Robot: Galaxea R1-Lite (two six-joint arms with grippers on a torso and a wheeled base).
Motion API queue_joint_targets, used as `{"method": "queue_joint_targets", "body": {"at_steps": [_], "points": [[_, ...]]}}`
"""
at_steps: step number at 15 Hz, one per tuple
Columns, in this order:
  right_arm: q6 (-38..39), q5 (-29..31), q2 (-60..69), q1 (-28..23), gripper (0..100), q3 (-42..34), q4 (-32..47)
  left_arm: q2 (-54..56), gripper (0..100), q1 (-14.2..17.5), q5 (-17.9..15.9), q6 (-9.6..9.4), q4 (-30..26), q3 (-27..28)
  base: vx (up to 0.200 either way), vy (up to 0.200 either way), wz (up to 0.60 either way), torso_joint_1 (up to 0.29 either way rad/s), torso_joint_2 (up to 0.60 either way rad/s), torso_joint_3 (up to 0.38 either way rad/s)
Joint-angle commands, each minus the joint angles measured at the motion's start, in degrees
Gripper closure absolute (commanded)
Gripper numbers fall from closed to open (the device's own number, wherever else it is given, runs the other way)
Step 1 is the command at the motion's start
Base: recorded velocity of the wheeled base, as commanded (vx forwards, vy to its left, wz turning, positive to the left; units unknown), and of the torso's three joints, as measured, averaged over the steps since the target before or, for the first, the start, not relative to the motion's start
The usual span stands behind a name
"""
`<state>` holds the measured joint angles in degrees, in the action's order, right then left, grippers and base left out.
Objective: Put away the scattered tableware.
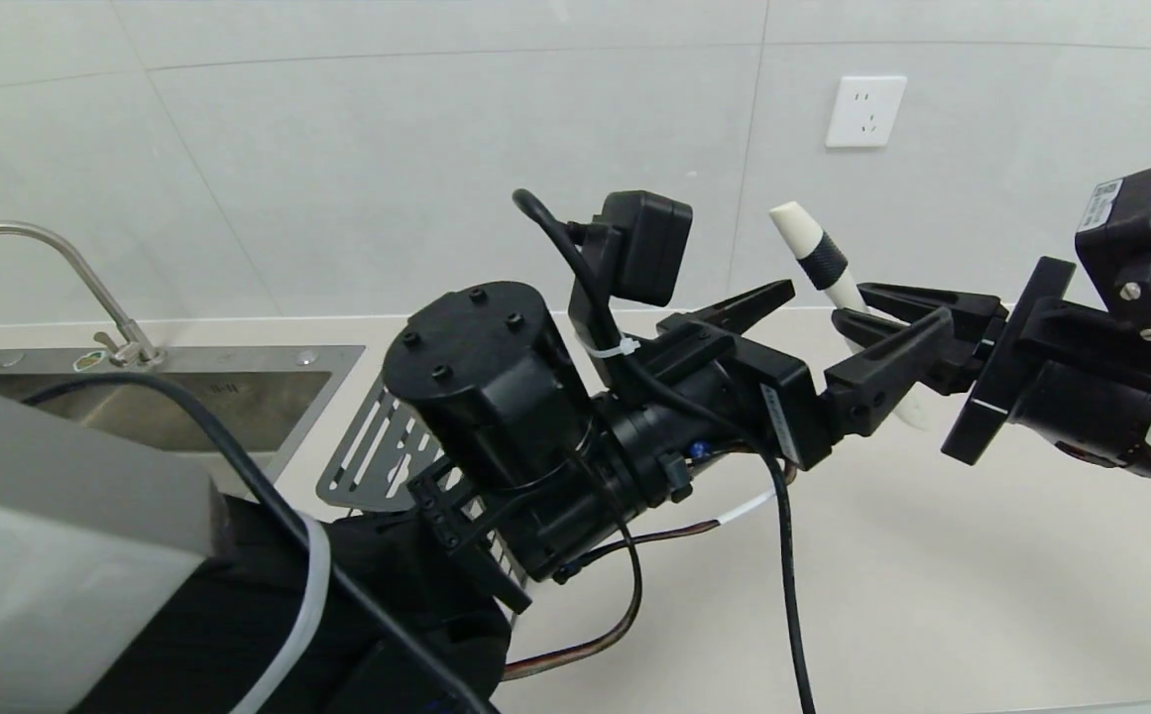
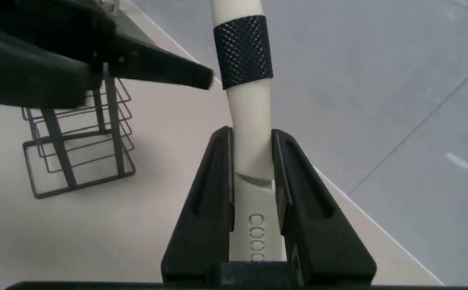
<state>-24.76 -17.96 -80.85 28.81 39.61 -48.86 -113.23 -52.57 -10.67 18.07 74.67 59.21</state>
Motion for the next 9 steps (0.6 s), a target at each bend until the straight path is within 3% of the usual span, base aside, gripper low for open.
{"method": "queue_joint_targets", "body": {"at_steps": [1, 6, 9], "points": [[-0.11, -0.06, -0.1, 0.02, 100, -0.06, -0.01, -2.97, 0, -0.52, 0.21, -0.58, 0.22, 2.49, 0.0, 0.0, 0.0, 0.0, 0.0, 0.0], [-0.11, -0.5, -0.1, 0.02, 100, -0.06, -0.01, -3.32, 0, 1.59, 0.12, -0.66, 0.13, 5.39, 0.0, 0.0, 0.0, 0.0, 0.0, 0.0], [-0.11, -0.76, -0.1, 0.02, 100, -0.06, -0.01, -4.2, 0, 2.91, -0.32, -2.07, 0.39, 6.88, 0.0, 0.0, 0.0, 0.0, 0.0, 0.0]]}}
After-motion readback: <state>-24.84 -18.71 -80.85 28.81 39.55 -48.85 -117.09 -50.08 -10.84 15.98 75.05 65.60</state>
